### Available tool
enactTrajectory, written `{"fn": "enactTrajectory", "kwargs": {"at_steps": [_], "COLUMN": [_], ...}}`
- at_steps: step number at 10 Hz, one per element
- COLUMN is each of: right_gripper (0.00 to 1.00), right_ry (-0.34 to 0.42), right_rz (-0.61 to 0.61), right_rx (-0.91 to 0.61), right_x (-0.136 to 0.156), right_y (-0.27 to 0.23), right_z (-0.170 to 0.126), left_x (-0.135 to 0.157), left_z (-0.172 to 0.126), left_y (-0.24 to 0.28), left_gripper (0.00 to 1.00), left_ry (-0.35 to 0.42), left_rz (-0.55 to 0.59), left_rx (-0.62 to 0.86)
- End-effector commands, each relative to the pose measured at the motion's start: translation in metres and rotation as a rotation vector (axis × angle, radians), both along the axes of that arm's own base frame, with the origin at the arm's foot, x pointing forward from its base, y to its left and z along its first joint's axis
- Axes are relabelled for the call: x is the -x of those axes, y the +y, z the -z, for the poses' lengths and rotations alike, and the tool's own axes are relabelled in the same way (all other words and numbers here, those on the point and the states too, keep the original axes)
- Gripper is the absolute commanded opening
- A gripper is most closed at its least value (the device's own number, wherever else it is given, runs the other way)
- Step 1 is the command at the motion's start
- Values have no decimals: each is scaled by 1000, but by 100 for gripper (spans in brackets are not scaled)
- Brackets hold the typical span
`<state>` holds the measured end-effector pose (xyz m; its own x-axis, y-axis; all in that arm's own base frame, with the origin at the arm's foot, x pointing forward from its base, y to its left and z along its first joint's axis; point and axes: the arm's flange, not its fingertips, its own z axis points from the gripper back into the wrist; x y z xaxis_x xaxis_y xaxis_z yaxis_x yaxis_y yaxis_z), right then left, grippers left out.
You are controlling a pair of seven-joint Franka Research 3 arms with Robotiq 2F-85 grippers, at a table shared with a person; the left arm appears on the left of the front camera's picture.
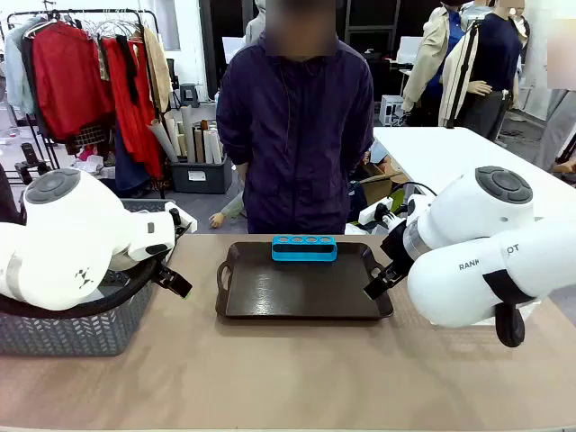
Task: Prepare the laboratory tools.
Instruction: Pick up one Large Measuring Cup and place it on the Handle tray.
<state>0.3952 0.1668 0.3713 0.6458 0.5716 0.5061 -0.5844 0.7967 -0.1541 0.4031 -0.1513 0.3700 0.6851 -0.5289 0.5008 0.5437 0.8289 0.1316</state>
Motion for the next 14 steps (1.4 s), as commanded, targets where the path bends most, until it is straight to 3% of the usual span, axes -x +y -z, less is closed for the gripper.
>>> {"fn": "enactTrajectory", "kwargs": {"at_steps": [1,14], "right_gripper": [100,100], "right_ry": [0,0], "right_rz": [0,0], "right_rx": [0,0], "right_x": [0,0], "right_y": [0,0], "right_z": [0,0], "left_x": [0,0], "left_z": [0,0], "left_y": [0,0], "left_gripper": [100,100], "left_ry": [0,0], "left_rz": [0,0], "left_rx": [0,0]}}
